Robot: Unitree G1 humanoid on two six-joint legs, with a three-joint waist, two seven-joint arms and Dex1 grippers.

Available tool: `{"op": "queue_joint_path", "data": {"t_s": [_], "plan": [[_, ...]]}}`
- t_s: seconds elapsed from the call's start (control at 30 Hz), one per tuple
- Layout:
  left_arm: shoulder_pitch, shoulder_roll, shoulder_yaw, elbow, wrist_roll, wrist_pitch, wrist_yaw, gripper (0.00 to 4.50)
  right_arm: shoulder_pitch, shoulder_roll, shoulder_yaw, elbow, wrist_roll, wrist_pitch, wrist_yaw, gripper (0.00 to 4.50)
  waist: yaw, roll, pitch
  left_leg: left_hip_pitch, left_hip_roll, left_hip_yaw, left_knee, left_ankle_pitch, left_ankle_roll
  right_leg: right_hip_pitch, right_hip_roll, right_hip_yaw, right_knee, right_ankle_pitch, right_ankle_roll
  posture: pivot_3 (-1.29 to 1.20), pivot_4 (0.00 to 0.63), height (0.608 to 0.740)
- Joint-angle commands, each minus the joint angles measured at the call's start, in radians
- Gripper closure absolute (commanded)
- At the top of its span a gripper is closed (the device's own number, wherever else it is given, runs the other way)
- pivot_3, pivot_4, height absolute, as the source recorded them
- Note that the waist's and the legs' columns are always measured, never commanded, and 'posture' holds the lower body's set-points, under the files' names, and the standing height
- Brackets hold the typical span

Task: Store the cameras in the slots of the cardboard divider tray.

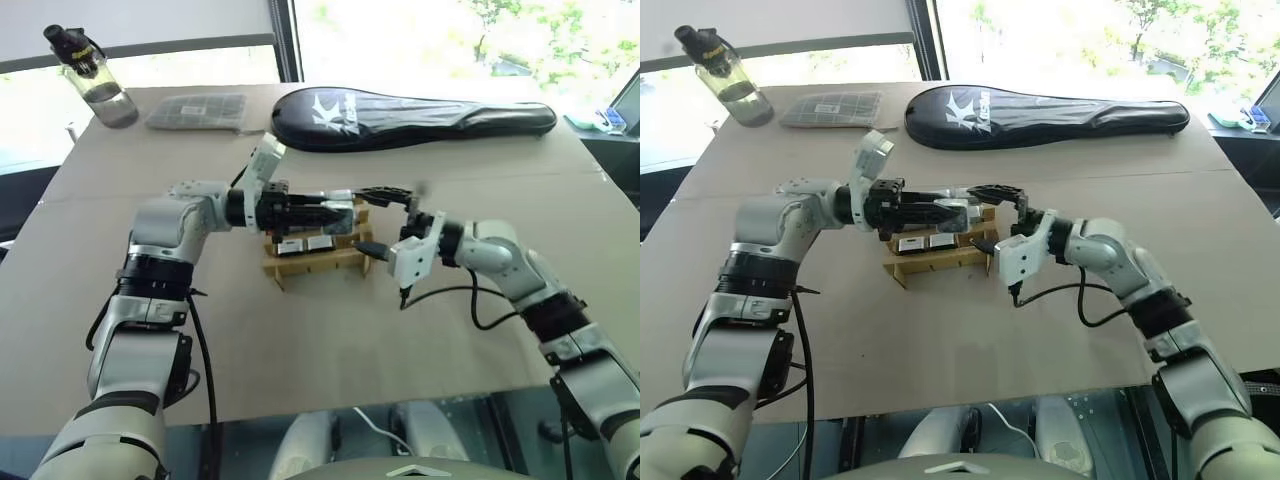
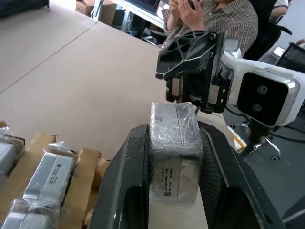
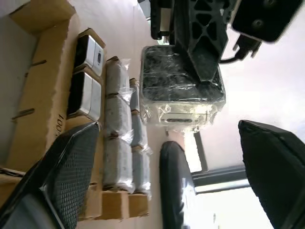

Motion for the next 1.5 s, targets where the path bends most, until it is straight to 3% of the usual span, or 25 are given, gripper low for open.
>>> {"op": "queue_joint_path", "data": {"t_s": [0.03,0.1,0.23,0.4,0.57,0.67,0.87,1.0,1.5], "plan": [[-0.038,-0.061,-0.008,0.086,0.072,-0.178,0.036,3.72,0.347,-0.114,-0.172,-0.261,0.553,0.411,0.165,0.02,0.017,0.0,0.0,0.0,0.0,0.0,0.0,0.0,0.0,0.0,0.0,0.0,0.0,0.0,0.0,0.0,0.15,0.74],[-0.045,-0.082,-0.02,0.13,0.103,-0.256,0.021,3.72,0.482,-0.147,-0.249,-0.359,0.724,0.552,0.187,0.02,0.044,0.0,0.0,-0.002,-0.003,-0.007,0.001,0.0,0.0,0.001,-0.003,-0.002,0.0,0.0,0.0,0.0,0.15,0.74],[-0.058,-0.119,-0.041,0.214,0.161,-0.411,-0.038,3.72,0.724,-0.137,-0.397,-0.494,0.981,0.644,0.238,0.02,0.045,0.0,0.0,-0.003,-0.005,-0.007,0.0,0.0,0.0,0.002,-0.004,-0.002,-0.001,0.0,0.0,0.0,0.15,0.74],[-0.105,-0.189,-0.014,0.351,0.174,-0.499,-0.037,3.72,1.025,-0.133,-0.495,-0.644,1.006,0.648,0.29,0.02,0.051,-0.002,-0.001,0.001,-0.005,-0.008,0.0,0.0,0.0,0.005,-0.002,-0.001,-0.001,-0.002,0.003,0.0,0.15,0.74],[-0.124,-0.22,-0.019,0.44,0.194,-0.561,-0.065,3.72,1.179,-0.07,-0.544,-0.682,0.998,0.528,0.387,0.02,0.042,-0.003,-0.001,0.002,-0.007,-0.006,0.001,0.0,0.001,0.006,-0.003,0.002,-0.001,-0.001,0.005,0.0,0.15,0.74],[-0.143,-0.245,-0.011,0.502,0.214,-0.641,-0.059,3.72,1.2,-0.053,-0.562,-0.641,0.975,0.457,0.451,0.02,0.051,-0.003,-0.001,0.002,-0.008,-0.007,0.001,0.0,0.001,0.006,-0.003,0.001,-0.001,-0.002,0.006,0.0,0.15,0.74],[-0.152,-0.282,0.003,0.604,0.241,-0.815,-0.102,3.72,1.149,-0.029,-0.553,-0.611,0.953,0.452,0.457,0.02,0.05,-0.004,-0.001,0.002,-0.009,-0.008,0.001,0.0,0.001,0.007,-0.004,0.001,-0.001,-0.002,0.007,0.0,0.15,0.74],[-0.179,-0.268,-0.008,0.695,0.311,-0.904,-0.043,3.72,1.114,-0.016,-0.549,-0.585,0.939,0.45,0.461,0.02,0.05,-0.004,-0.001,0.002,-0.009,-0.009,0.001,0.0,0.001,0.006,-0.003,0.0,-0.001,-0.002,0.007,0.0,0.15,0.74],[-0.151,-0.248,0.001,0.705,0.357,-0.92,-0.053,3.72,1.086,-0.004,-0.562,-0.565,0.934,0.461,0.466,0.02,0.047,-0.004,-0.002,0.004,-0.009,-0.008,0.001,0.0,0.001,0.008,-0.003,0.0,0.0,-0.002,0.007,0.0,0.15,0.74]]}}
